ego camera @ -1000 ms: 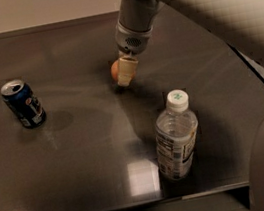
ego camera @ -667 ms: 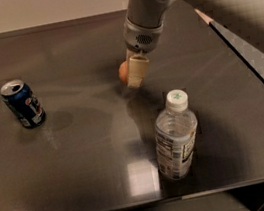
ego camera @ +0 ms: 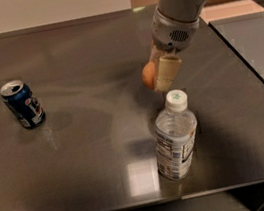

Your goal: Move orange near blue plastic bottle

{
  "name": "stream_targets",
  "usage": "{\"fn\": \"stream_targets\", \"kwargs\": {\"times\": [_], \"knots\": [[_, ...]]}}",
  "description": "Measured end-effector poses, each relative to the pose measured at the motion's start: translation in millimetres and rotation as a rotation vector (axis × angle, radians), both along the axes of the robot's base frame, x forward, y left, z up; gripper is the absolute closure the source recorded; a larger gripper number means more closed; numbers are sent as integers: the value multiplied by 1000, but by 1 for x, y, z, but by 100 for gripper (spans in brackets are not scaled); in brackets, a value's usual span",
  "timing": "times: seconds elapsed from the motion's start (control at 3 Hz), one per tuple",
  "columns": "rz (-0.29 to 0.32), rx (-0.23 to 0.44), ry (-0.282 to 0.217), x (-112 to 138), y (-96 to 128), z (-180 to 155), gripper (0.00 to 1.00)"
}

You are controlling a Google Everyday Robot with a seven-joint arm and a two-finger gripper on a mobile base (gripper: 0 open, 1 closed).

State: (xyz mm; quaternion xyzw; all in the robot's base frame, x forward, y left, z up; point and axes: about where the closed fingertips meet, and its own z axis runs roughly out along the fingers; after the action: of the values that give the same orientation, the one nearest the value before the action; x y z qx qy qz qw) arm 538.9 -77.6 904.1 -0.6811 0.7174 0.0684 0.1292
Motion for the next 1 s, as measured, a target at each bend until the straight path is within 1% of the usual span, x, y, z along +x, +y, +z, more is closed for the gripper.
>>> {"fn": "stream_targets", "kwargs": {"times": [0.33, 0.67, 1.0], "knots": [[17, 32, 22, -30, -26, 0, 100], [49, 71, 51, -58, -45, -7, 100], [90, 97, 75, -74, -57, -17, 100]]}}
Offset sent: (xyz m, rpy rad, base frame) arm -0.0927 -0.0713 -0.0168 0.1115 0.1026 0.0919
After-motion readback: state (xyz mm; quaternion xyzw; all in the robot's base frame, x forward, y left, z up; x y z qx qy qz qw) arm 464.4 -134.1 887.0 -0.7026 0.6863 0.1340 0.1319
